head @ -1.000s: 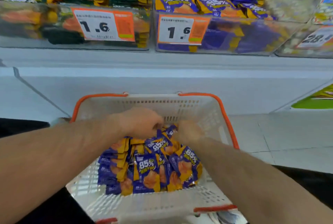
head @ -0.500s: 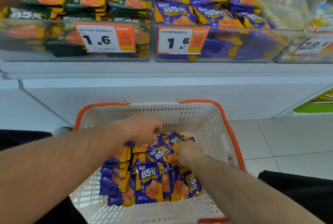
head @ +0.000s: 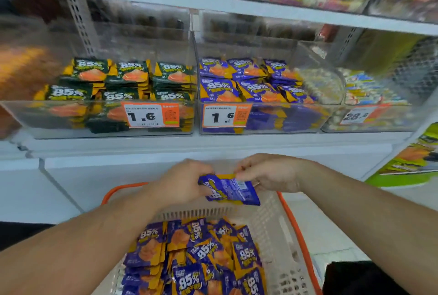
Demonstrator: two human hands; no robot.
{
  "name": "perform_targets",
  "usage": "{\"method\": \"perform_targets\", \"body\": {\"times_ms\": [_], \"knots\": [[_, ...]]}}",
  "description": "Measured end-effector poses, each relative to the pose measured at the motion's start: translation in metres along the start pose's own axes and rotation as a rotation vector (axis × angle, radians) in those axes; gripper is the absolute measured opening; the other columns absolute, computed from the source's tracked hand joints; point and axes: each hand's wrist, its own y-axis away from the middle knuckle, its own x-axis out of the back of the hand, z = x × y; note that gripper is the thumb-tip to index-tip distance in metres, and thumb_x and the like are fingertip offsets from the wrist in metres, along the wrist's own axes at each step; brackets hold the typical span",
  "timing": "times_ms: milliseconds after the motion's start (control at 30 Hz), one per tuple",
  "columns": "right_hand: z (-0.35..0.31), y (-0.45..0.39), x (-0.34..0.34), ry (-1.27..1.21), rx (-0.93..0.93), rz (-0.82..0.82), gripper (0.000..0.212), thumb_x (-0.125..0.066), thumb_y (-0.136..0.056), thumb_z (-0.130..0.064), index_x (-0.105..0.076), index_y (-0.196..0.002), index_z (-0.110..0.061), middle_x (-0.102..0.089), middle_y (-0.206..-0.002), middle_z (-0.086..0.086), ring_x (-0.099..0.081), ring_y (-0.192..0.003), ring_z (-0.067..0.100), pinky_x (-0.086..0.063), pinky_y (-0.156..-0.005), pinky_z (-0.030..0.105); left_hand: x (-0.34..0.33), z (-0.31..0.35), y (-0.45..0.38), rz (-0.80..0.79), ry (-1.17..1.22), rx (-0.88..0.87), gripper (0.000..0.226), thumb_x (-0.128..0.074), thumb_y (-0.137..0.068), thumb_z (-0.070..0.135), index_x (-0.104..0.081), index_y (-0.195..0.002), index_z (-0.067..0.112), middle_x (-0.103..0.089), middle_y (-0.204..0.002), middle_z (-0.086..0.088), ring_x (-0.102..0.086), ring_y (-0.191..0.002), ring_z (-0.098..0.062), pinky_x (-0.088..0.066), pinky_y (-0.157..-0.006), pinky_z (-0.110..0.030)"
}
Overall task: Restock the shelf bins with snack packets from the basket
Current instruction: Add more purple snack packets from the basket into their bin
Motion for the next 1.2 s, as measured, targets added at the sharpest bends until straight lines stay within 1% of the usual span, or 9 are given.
{"method": "perform_targets", "body": {"times_ms": [100,167,367,500,633,767,833,1000,1200], "knots": [[-0.017,0.025,-0.004,0.035,0.006,0.11,0.038,-0.063,-0.069,-0.052,-0.062,-0.091,-0.021,-0.065,-0.098,-0.007,-0.06,-0.097,0.015,-0.044,-0.08,0.029,0.017,0.022,0.002,0.385,-0.205,-0.311,0.021,-0.068,-0.07,0.012,-0.076,-0.086,0.023,-0.07,-0.084,0.008,-0.065,-0.08,-0.019,-0.053,-0.067,-0.026],[-0.024,0.033,-0.013,0.145,0.05,0.238,0.047,-0.074,-0.062,-0.055,-0.06,-0.092,-0.021,-0.065,-0.098,-0.006,-0.062,-0.091,0.011,-0.045,-0.078,0.029,0.022,0.031,0.0,0.554,-0.266,-0.472,0.028,-0.063,-0.059,0.01,-0.075,-0.08,0.023,-0.069,-0.08,0.009,-0.062,-0.077,-0.018,-0.054,-0.064,-0.025],[-0.035,0.037,-0.027,0.19,0.23,0.609,0.047,-0.083,-0.06,-0.032,-0.051,-0.092,-0.019,-0.063,-0.088,0.003,-0.059,-0.07,0.015,-0.054,-0.068,0.039,0.046,0.057,-0.011,0.74,-0.258,-0.602,0.029,-0.05,-0.067,0.009,-0.076,-0.08,0.01,-0.072,-0.087,-0.001,-0.064,-0.079,-0.025,-0.054,-0.064,-0.036],[-0.043,0.04,-0.021,0.3,0.41,0.738,0.054,-0.085,-0.054,-0.033,-0.046,-0.088,-0.019,-0.056,-0.085,0.001,-0.045,-0.065,0.013,-0.04,-0.059,0.025,0.064,0.073,-0.028,0.853,-0.243,-0.637,0.028,-0.052,-0.066,0.009,-0.075,-0.081,0.011,-0.073,-0.091,0.0,-0.062,-0.083,-0.023,-0.048,-0.069,-0.034],[-0.056,0.039,0.016,0.364,0.511,0.996,0.059,-0.077,-0.049,-0.051,-0.05,-0.098,-0.031,-0.063,-0.1,-0.005,-0.061,-0.086,0.014,-0.053,-0.074,0.036,0.065,0.079,-0.052,0.963,-0.25,-0.288,0.056,-0.065,-0.073,0.032,-0.06,-0.126,0.017,-0.056,-0.138,-0.004,-0.05,-0.123,-0.022,-0.035,-0.098,-0.041],[-0.07,0.035,0.072,0.606,0.517,1.227,0.072,-0.075,-0.068,-0.052,-0.049,-0.132,-0.032,-0.053,-0.127,-0.001,-0.053,-0.114,0.019,-0.045,-0.093,0.032,0.034,0.056,-0.059,0.729,-0.563,-0.022,0.1,-0.079,-0.061,0.041,-0.032,-0.147,0.022,-0.037,-0.153,-0.005,-0.032,-0.139,-0.029,-0.021,-0.108,-0.061],[-0.077,0.025,0.098,0.705,0.394,1.258,0.075,-0.069,-0.074,-0.057,-0.042,-0.141,-0.036,-0.048,-0.136,0.005,-0.052,-0.12,0.026,-0.043,-0.095,0.036,0.025,0.048,-0.061,0.714,-0.627,-0.001,0.11,-0.085,-0.049,0.029,-0.035,-0.148,0.022,-0.046,-0.145,-0.003,-0.039,-0.131,-0.031,-0.017,-0.109,-0.06],[-0.073,-0.01,0.139,0.898,-0.121,1.196,0.07,-0.047,-0.084,-0.066,-0.031,-0.147,-0.043,-0.042,-0.144,0.018,-0.045,-0.129,0.042,-0.037,-0.104,0.047,0.024,0.056,-0.064,0.828,-0.6,0.028,0.092,-0.077,-0.051,0.02,-0.052,-0.139,0.018,-0.058,-0.127,-0.002,-0.052,-0.113,-0.031,-0.022,-0.109,-0.057],[-0.089,-0.014,0.14,1.052,-0.358,0.784,0.04,-0.034,-0.102,-0.019,-0.054,-0.134,-0.006,-0.049,-0.144,0.017,-0.047,-0.131,0.033,-0.038,-0.105,0.035,0.025,0.051,-0.065,0.809,-0.607,0.011,0.094,-0.079,-0.05,0.02,-0.051,-0.14,0.019,-0.058,-0.126,-0.002,-0.053,-0.111,-0.031,-0.024,-0.108,-0.056]]}}
